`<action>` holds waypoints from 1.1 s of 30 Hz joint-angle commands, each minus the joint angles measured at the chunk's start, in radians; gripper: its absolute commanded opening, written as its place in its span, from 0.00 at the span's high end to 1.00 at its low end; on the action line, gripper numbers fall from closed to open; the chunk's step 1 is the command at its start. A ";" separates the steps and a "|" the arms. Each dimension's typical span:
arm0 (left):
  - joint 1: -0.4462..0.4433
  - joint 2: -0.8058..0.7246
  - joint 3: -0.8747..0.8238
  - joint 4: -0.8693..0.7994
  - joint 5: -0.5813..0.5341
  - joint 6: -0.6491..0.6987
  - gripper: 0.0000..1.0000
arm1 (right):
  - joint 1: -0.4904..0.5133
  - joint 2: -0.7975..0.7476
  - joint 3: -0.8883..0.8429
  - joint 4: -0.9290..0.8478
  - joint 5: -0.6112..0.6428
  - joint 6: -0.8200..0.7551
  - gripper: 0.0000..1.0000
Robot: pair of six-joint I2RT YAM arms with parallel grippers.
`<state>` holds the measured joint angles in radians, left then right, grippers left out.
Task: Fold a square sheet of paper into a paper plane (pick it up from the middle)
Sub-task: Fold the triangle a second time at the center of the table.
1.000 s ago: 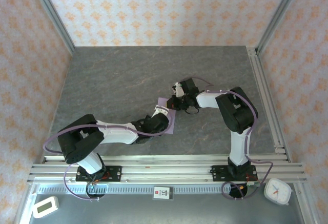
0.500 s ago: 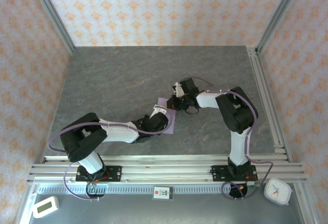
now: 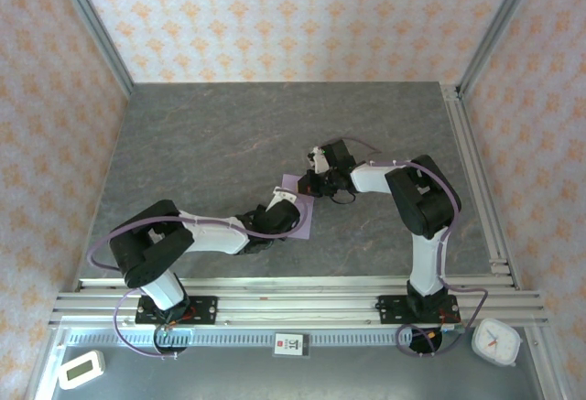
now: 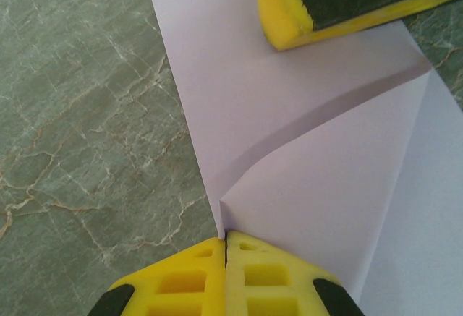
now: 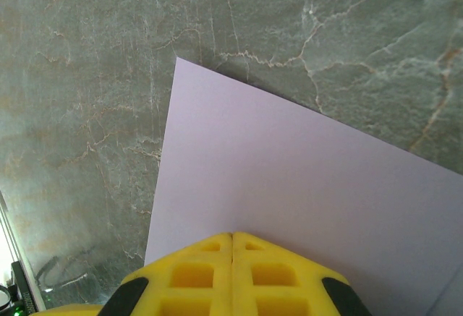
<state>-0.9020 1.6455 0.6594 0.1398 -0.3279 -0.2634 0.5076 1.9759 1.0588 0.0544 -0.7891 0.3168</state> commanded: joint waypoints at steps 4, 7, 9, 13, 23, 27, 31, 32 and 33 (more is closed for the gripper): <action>0.009 0.024 0.000 0.009 -0.032 -0.001 1.00 | 0.008 0.060 -0.029 -0.119 0.060 -0.016 1.00; 0.012 0.029 0.002 0.010 -0.038 -0.001 1.00 | 0.009 0.062 -0.028 -0.119 0.062 -0.016 1.00; 0.014 0.031 0.001 0.010 -0.043 -0.002 1.00 | 0.009 0.062 -0.028 -0.119 0.061 -0.015 1.00; 0.013 0.022 0.001 0.014 -0.050 -0.003 1.00 | 0.008 0.062 -0.028 -0.119 0.063 -0.016 1.00; 0.015 0.043 0.007 0.020 -0.043 0.005 1.00 | 0.008 0.065 -0.028 -0.117 0.061 -0.016 1.00; 0.014 0.055 0.004 0.021 -0.042 0.001 1.00 | 0.009 0.066 -0.025 -0.119 0.060 -0.015 1.00; 0.014 0.073 0.001 0.022 -0.042 0.002 1.00 | 0.008 0.065 -0.017 -0.122 0.059 -0.015 1.00; 0.015 0.077 0.000 0.023 -0.039 0.001 1.00 | 0.008 0.065 -0.015 -0.124 0.059 -0.016 1.00; 0.015 0.078 -0.001 0.025 -0.039 0.002 1.00 | 0.009 0.064 -0.012 -0.126 0.058 -0.015 1.00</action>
<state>-0.8948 1.6871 0.6598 0.1692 -0.3573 -0.2623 0.5076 1.9778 1.0618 0.0509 -0.7895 0.3168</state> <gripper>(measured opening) 0.048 0.039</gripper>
